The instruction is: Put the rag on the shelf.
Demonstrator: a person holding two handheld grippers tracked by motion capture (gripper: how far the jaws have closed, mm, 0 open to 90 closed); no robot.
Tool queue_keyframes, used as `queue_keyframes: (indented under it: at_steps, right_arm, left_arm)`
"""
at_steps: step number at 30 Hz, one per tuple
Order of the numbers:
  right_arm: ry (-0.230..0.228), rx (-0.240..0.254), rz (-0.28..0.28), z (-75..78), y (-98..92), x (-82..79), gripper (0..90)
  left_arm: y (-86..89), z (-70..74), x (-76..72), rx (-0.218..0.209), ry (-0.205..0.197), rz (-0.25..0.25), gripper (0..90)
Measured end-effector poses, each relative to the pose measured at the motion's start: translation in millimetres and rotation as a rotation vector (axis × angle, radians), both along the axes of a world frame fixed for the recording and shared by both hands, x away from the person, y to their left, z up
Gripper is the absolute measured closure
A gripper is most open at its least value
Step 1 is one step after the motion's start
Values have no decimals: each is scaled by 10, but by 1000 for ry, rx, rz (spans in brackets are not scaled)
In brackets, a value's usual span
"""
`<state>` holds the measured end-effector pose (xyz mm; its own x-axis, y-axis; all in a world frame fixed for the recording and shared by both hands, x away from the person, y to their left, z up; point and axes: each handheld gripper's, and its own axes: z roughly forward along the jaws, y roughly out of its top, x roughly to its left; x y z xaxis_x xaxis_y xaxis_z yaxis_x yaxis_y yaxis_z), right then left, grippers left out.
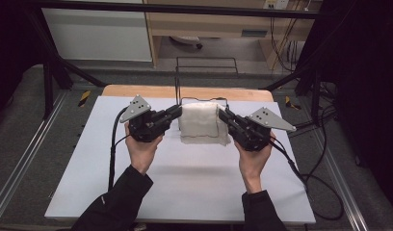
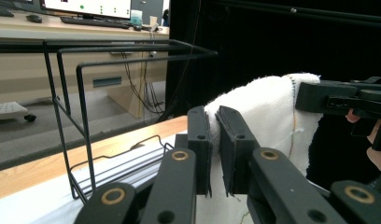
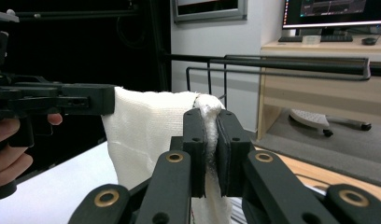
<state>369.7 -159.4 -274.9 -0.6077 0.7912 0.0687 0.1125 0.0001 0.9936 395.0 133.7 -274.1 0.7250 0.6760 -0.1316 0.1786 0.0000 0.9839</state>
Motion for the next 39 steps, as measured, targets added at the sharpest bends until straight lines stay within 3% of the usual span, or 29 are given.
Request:
queue_keyframes:
  at_steps: [24,39]
  right_arm:
    - [-85,2,-51,451,38,233,838]
    - [-120,29,-75,707,11,408,839]
  left_arm:
    - [-51,414,252,-60,-66,39,830]
    - [-112,670,405,-95,-103,51,830]
